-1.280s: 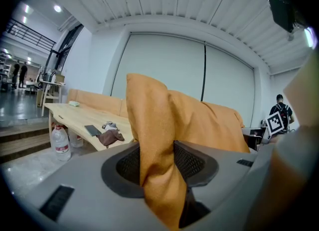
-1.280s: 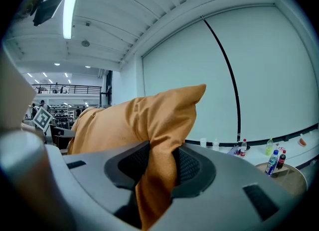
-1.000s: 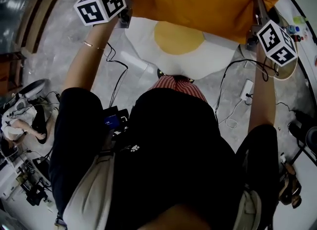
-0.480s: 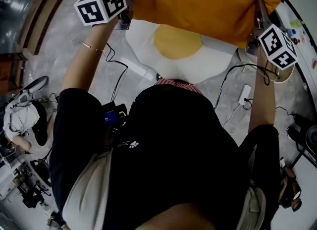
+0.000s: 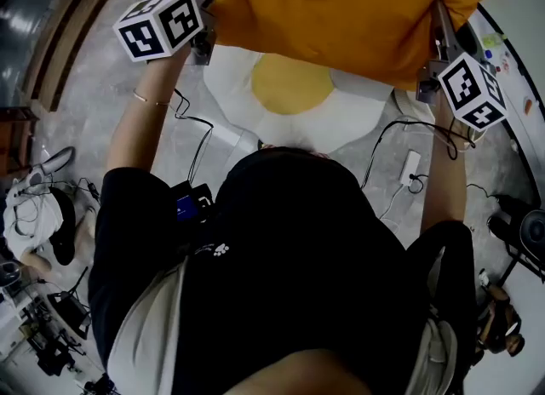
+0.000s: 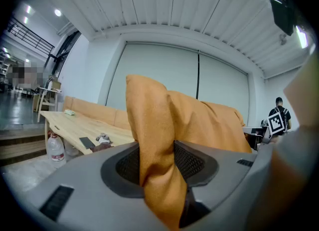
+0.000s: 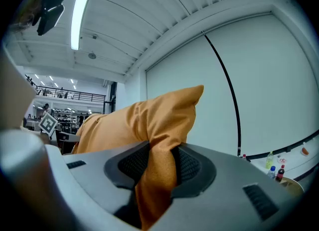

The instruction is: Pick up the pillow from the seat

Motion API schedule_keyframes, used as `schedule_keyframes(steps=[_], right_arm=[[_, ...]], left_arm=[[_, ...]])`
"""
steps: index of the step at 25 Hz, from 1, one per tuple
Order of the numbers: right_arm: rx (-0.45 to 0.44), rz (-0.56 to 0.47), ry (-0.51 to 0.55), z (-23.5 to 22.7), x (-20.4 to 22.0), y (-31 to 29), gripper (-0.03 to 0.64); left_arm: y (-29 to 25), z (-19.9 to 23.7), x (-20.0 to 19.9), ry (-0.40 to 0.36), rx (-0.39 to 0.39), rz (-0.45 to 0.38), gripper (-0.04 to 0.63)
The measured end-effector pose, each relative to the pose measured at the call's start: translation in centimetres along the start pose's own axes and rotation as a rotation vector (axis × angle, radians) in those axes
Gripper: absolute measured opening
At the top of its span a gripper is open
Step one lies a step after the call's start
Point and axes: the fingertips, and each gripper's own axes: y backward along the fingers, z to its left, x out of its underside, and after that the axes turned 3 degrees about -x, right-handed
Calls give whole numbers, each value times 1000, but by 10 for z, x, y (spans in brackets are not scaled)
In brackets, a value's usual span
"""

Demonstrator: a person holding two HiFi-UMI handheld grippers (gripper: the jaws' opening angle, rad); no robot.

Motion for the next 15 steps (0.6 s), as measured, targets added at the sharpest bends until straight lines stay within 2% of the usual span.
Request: schedule_keyframes(steps=[10,15], right_arm=[[-14,-30,11,-5,-21,9,150],[-8,-54,13,-12,-34,13,150]], left_arm=[[5,-10,-11,15,15,-16,187],[2,-18,-25,-16,25,-49,187]])
